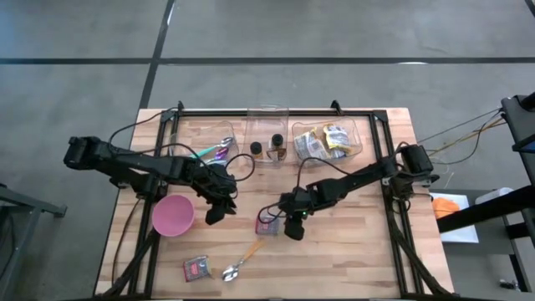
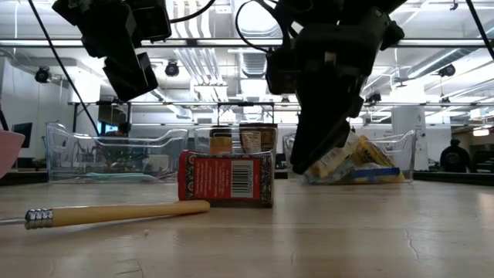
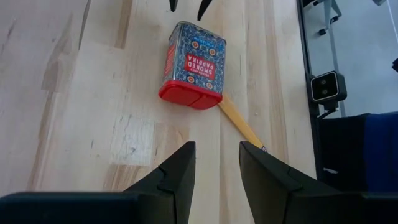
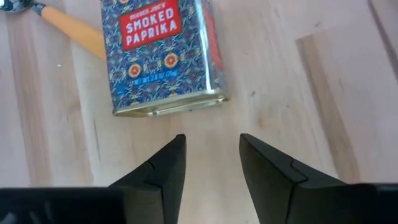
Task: Pick & Place Food Item
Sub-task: Put the right red seasoning can into the middle transparent bin
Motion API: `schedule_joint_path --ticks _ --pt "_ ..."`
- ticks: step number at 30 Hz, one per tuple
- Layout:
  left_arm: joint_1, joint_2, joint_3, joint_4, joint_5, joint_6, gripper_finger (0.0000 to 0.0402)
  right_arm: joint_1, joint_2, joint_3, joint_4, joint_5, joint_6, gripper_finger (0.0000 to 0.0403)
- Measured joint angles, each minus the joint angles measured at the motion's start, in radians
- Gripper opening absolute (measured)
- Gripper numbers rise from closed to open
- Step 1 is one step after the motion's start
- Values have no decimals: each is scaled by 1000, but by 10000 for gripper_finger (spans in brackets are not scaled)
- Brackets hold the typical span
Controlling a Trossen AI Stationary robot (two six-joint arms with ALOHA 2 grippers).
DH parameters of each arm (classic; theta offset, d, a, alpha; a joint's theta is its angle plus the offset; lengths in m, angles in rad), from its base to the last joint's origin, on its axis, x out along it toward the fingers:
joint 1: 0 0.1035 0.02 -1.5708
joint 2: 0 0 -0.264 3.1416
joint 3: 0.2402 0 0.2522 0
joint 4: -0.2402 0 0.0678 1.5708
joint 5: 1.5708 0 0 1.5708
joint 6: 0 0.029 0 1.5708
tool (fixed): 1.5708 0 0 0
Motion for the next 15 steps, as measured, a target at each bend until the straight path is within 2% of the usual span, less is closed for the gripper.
schedule_joint_path --ticks 4,10,15 --pt "0 0 0 0 0 0 132 -4 0 -4 1 -26 1 184" --pt "0 0 0 0 0 0 132 -18 0 -9 -15 -66 -10 289" --pt "0 0 0 0 0 0 132 -20 -5 -7 -27 -12 -13 354"
